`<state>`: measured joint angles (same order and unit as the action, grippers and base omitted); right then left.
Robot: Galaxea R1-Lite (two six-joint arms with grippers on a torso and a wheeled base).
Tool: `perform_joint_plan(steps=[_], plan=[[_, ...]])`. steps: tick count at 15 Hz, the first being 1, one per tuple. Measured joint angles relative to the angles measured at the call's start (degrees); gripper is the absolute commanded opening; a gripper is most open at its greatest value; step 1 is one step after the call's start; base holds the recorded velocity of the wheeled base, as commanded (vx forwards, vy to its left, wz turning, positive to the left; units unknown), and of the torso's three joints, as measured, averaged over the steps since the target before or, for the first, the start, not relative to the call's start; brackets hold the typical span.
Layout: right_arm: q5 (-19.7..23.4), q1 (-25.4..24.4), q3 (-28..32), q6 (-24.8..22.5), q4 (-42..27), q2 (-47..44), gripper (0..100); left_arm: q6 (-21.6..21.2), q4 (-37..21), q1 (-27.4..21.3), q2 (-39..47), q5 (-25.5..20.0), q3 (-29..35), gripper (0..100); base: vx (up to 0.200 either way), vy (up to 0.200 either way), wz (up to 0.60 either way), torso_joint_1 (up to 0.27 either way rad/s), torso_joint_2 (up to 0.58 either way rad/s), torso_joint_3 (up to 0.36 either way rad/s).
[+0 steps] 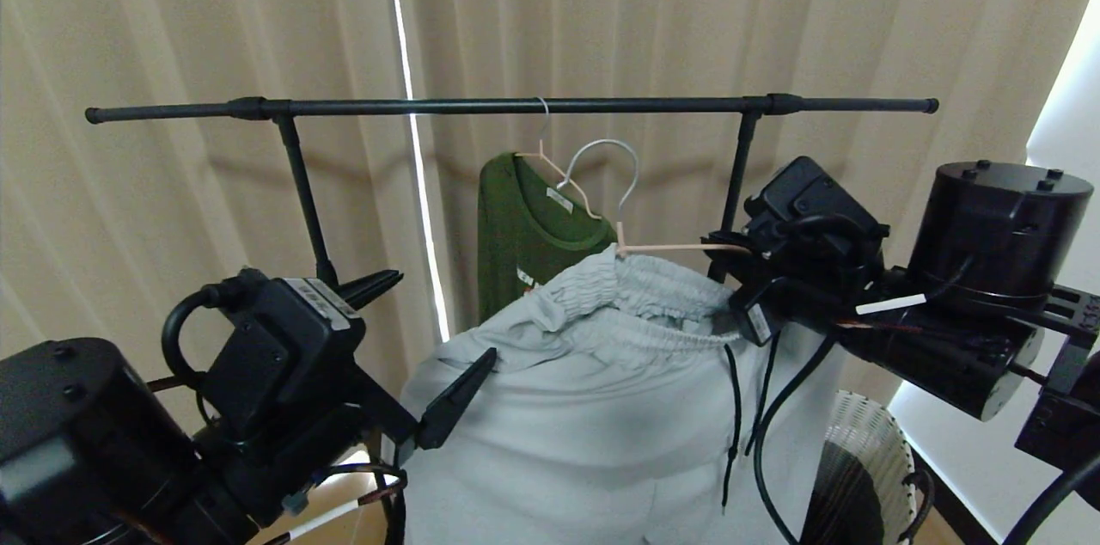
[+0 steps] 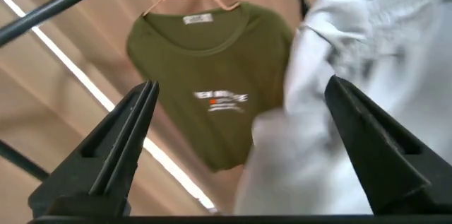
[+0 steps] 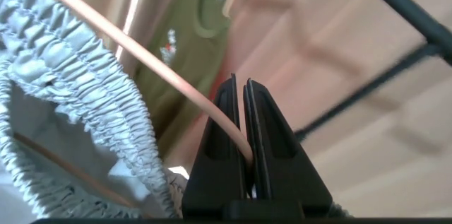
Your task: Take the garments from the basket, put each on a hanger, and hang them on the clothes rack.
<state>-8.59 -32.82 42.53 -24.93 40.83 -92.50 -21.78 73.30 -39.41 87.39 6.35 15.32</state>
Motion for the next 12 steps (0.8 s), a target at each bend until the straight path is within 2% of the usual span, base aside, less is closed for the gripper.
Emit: perform_joint_plan(steps=[5, 8, 12], plan=[[0.2, 1.3, -0.3, 3.9, 0.0, 3.3, 0, 5.9, 0.0, 0.4, -1.9, -2.7, -6.0, 100, 0.0, 0.0, 0.0, 0.0, 0.0, 0.0], [0.6, 1.4, 0.0, 4.7, 0.0, 5.2, 0, 6.8, 0.0, 1.1, 1.5, -2.7, -10.2, 100, 0.0, 0.0, 0.0, 0.0, 0.0, 0.0], [0.8, 1.4, -0.6, 6.4, 0.0, 8.0, 0, 7.5, 2.1, 1.5, 7.2, -2.6, -11.3, 100, 0.0, 0.0, 0.0, 0.0, 0.0, 0.0]])
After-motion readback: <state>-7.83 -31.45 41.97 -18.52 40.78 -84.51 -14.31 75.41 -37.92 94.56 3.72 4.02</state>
